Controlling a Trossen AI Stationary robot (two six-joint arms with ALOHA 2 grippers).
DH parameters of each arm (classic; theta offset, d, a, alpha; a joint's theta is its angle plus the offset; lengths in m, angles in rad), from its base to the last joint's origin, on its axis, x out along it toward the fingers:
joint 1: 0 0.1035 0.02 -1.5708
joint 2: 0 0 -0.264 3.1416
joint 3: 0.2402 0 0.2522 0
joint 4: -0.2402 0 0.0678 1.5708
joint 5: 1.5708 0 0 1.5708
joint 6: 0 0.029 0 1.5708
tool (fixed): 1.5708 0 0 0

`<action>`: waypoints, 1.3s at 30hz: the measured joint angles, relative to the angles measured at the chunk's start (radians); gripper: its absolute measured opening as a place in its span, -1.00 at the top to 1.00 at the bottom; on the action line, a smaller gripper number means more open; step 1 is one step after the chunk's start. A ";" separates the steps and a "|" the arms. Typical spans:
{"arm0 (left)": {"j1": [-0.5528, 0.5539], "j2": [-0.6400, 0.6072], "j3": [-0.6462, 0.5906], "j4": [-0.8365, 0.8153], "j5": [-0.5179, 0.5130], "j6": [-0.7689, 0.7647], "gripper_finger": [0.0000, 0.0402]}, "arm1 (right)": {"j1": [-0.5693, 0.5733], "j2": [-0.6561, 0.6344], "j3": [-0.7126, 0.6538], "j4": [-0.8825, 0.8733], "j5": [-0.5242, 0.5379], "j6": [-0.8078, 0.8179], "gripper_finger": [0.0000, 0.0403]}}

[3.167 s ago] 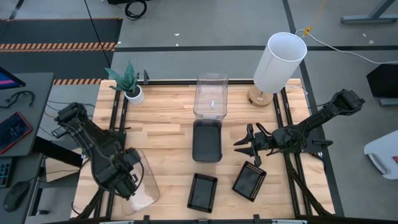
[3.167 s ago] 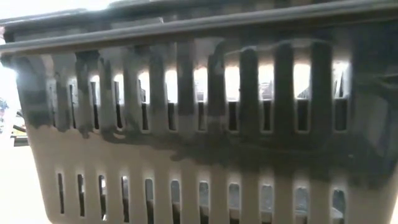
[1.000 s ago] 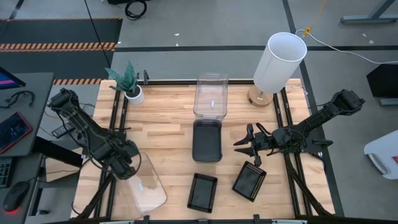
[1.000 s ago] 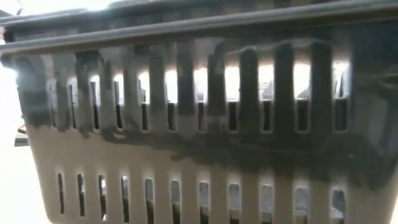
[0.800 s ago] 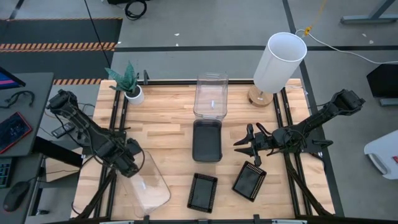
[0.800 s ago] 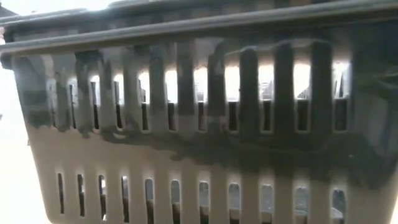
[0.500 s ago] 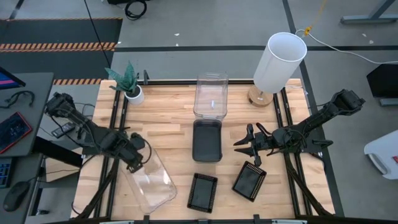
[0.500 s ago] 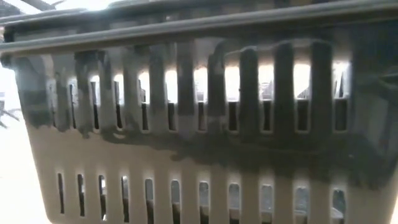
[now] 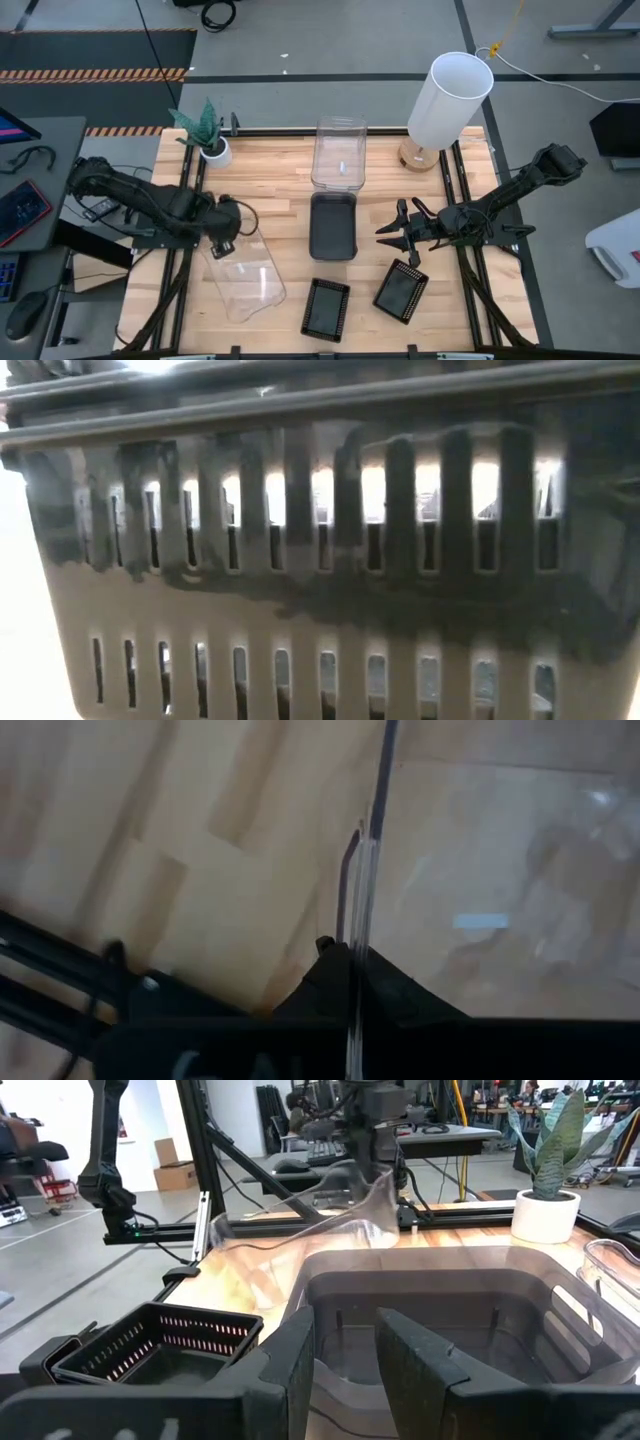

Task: Stack baskets by color
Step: Stack the bottom transparent bin on top of the transparent bin

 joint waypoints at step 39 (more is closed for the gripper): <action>0.650 0.329 0.000 0.500 0.104 1.136 0.83 | 0.003 0.000 0.000 0.012 -0.021 0.026 0.43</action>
